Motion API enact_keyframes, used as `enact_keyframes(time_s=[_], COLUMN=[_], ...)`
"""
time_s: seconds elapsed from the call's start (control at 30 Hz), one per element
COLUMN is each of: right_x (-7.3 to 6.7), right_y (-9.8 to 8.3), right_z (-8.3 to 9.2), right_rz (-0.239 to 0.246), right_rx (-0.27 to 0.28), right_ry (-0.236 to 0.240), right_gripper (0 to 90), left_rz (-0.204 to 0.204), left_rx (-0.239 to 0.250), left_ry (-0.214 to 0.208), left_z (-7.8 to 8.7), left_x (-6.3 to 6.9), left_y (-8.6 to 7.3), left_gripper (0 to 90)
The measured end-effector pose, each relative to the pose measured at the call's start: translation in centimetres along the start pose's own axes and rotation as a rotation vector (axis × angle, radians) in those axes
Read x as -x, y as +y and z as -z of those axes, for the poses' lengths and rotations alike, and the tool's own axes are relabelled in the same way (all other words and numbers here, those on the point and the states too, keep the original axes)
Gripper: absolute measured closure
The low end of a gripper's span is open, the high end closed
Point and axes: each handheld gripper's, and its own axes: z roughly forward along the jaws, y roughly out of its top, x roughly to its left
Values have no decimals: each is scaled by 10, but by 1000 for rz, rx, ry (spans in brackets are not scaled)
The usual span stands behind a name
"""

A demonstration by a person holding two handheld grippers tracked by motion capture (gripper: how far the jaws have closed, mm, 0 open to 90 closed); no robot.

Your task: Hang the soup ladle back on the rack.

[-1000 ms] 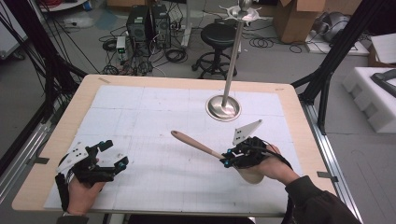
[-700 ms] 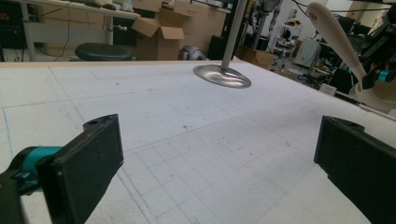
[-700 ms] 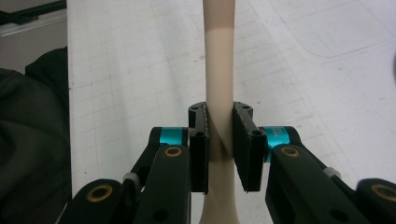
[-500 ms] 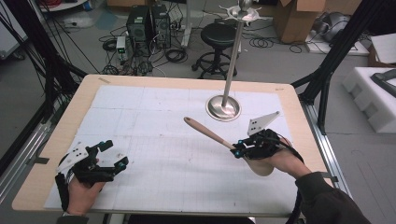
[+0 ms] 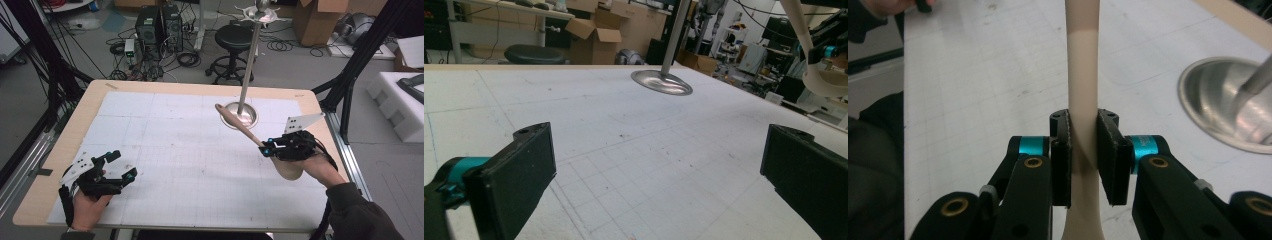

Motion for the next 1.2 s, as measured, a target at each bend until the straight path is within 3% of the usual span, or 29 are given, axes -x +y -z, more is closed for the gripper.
enact_keyframes(time_s=[0.2,0.6,0.87,1.2], right_x=[7,20,26,34], right_y=[-1,-4,-4,1], right_z=[12,29,38,44], right_rz=[-24,-50,-77,-78], right_rx=[48,128,167,196], right_ry=[-15,-92,-125,-150], right_gripper=[782,782,782,782], left_rz=[2,0,2,-5], left_rx=[0,-1,-4,7], left_ry=[3,6,4,1], left_z=[0,0,0,1], left_x=[0,0,0,1], left_y=[0,0,0,0], left_gripper=[18,18,17,17])
